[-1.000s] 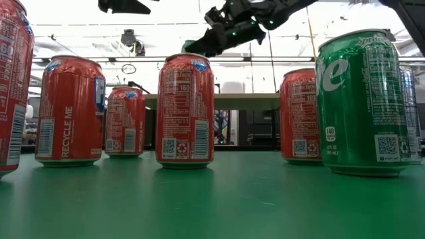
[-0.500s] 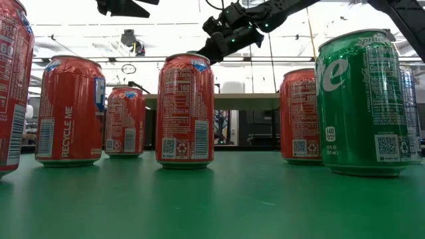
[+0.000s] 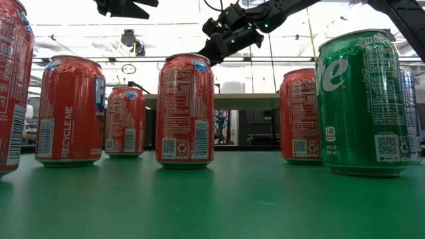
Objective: Place canned beverage on shelf
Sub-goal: Put the green soda can on the shelf aligned with the other green soda can
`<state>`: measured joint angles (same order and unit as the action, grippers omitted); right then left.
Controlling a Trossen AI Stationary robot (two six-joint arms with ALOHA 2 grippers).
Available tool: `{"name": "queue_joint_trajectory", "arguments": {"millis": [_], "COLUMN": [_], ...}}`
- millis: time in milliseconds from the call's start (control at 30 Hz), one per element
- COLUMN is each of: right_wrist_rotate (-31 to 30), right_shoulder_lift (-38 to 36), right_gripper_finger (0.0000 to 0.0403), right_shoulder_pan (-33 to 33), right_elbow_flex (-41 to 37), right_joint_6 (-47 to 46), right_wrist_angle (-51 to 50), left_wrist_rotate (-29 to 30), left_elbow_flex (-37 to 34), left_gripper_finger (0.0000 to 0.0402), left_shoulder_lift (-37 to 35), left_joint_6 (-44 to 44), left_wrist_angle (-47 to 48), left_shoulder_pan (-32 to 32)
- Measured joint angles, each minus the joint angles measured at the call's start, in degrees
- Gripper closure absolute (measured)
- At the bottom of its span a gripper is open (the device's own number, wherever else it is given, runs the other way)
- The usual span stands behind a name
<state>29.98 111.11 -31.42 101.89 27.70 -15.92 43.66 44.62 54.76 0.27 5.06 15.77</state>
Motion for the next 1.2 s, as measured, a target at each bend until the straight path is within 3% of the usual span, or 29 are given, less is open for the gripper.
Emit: {"name": "queue_joint_trajectory", "arguments": {"millis": [267, 933, 1200], "right_wrist_rotate": [-0.22, -1.89, -11.61], "right_shoulder_lift": [0.17, -2.01, -8.71], "right_gripper_finger": [0.006, 0.0057, 0.0057], "right_shoulder_pan": [-0.02, 0.34, 3.97], "right_elbow_flex": [-0.04, -0.15, -0.15], "right_joint_6": [-0.59, -0.63, -2.95], "right_wrist_angle": [-0.96, 2.08, -0.67], "left_wrist_rotate": [-0.17, -1.9, -1.88], "left_elbow_flex": [0.0, 0.0, 0.0], "left_gripper_finger": [0.0008, 0.0008, 0.0008], "left_shoulder_lift": [0.0, 0.0, 0.01], "left_joint_6": [-0.02, -1.38, -1.39], "left_wrist_angle": [0.03, 1.71, 1.64], "left_shoulder_pan": [0.0, 0.0, 0.0]}}
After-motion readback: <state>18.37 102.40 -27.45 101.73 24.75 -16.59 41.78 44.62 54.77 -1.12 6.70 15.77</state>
